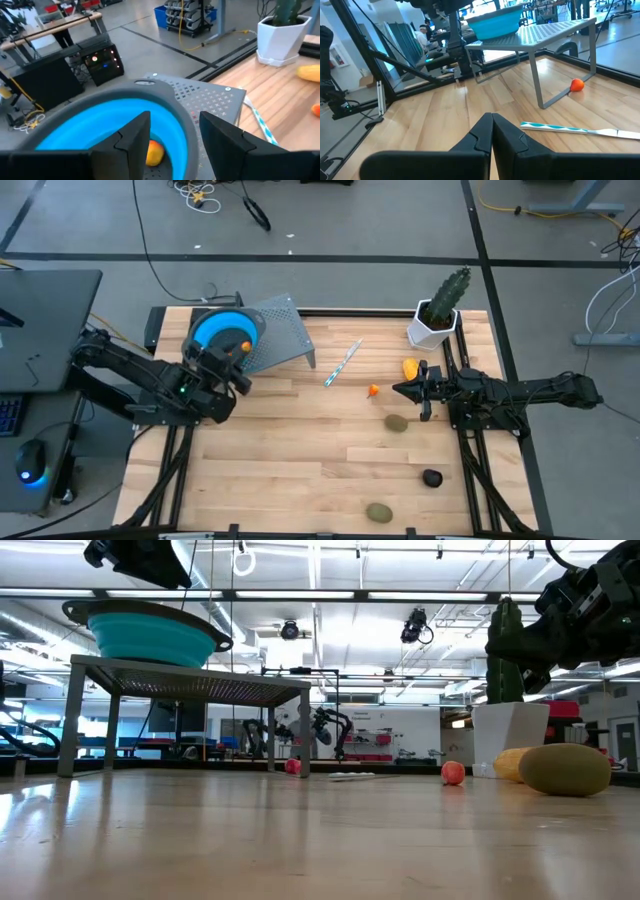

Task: Pick & Place Fruit
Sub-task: Put the right orange pear into the blue strainer bowl

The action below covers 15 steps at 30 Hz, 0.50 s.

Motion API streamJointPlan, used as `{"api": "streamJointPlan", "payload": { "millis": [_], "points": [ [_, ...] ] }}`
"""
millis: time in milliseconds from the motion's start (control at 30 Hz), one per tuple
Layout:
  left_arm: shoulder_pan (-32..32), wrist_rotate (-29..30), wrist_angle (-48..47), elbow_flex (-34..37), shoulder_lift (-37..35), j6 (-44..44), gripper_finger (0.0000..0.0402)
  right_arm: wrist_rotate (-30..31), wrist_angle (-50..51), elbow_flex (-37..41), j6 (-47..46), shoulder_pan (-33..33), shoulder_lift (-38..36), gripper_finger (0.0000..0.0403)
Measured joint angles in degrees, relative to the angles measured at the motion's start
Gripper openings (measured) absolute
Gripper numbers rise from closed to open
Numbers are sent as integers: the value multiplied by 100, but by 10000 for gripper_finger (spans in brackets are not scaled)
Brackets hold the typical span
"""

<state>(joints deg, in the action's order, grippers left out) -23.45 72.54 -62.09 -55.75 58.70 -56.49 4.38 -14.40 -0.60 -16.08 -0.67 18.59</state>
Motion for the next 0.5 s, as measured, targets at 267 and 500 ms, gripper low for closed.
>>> {"api": "streamJointPlan", "payload": {
  "millis": [267,500],
  "points": [
    [-30,-349,995,0,41,736,183,0,-2,0,0,-2,0,13],
    [-62,-1144,2646,0,437,2014,183,0,-2,0,2,-1,-1,13]
  ]
}}
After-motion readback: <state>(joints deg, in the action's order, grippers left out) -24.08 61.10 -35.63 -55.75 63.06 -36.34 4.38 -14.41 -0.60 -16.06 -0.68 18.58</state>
